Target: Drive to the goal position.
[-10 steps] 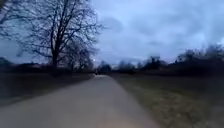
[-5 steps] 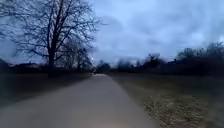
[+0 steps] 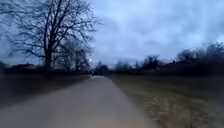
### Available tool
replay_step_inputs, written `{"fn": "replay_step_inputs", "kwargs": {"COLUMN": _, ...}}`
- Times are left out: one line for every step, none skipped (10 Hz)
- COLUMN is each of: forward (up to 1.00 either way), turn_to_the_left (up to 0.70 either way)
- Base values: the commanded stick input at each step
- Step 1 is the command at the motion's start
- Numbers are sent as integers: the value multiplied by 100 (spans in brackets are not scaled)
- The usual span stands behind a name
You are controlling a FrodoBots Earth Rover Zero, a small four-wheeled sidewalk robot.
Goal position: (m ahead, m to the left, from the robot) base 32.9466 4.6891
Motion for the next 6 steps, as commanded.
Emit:
{"fn": "replay_step_inputs", "kwargs": {"forward": 100, "turn_to_the_left": 4}}
{"fn": "replay_step_inputs", "kwargs": {"forward": 100, "turn_to_the_left": 4}}
{"fn": "replay_step_inputs", "kwargs": {"forward": 100, "turn_to_the_left": 4}}
{"fn": "replay_step_inputs", "kwargs": {"forward": 100, "turn_to_the_left": 4}}
{"fn": "replay_step_inputs", "kwargs": {"forward": 100, "turn_to_the_left": 4}}
{"fn": "replay_step_inputs", "kwargs": {"forward": 100, "turn_to_the_left": 4}}
